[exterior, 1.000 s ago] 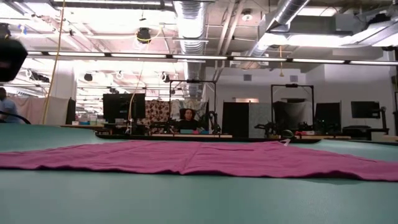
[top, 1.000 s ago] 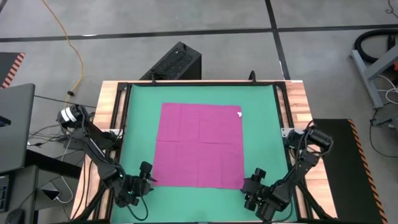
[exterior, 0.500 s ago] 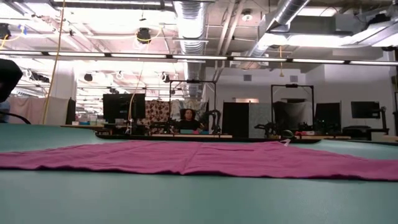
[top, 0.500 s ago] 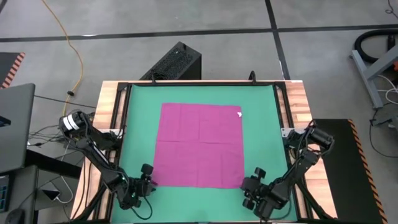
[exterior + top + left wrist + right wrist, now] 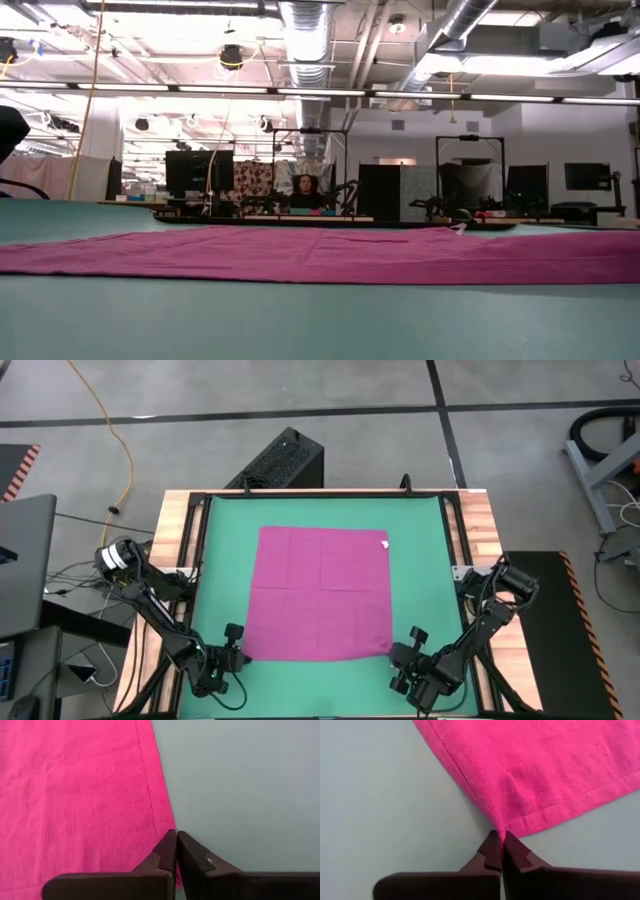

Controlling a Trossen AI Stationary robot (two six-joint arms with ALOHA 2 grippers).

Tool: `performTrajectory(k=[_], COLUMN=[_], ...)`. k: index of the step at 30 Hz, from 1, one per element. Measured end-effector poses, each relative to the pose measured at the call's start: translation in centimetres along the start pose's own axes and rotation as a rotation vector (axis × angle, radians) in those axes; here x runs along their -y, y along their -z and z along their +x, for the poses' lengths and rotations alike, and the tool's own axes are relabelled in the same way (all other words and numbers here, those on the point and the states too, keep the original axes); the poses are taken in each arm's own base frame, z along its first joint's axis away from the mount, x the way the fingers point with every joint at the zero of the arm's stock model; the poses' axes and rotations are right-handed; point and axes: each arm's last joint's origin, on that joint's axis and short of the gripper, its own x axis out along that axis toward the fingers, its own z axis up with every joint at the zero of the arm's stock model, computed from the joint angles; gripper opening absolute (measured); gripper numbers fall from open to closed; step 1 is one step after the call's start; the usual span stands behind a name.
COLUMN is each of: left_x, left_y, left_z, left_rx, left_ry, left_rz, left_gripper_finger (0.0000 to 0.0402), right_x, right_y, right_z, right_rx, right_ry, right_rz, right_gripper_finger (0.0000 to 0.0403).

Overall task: Roll towel
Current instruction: Fold the pink towel

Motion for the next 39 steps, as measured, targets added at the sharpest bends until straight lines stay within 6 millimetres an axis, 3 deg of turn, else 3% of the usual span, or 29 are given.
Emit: performTrajectory(k=[9, 17, 25, 30, 39], left_x=[0.5, 0.5, 1.6, 1.9, 2.3], left_y=[-1.7, -3.2, -3.1, -2.8, -2.0], left_z=[-1.0, -2.3, -2.5, -2.9, -2.7], left_rx=[-0.035, -0.045, -0.098, -0.03, 0.077], left_ry=[-0.053, -0.154, -0.006, -0.07, -0.098], left_rz=[0.036, 0.086, 0.197, 0.247, 0.192], left_gripper_finger=[0.0, 0.0, 0.0007, 0.0044, 0.0153], right_x=[-1.0, -1.0, -1.0, -1.0, -1.1], right_y=[-1.6, -2.0, -2.1, -2.1, -2.2], right_z=[-1.8, -1.9, -1.8, -1.8, -1.9], right_rx=[-0.015, -0.004, -0.002, -0.001, 0.0], right_ry=[0.039, 0.049, 0.05, 0.046, 0.038], right_rz=[-0.045, -0.04, -0.035, -0.032, -0.027], right_gripper_finger=[0.0013, 0.0013, 0.0013, 0.0013, 0.0013])
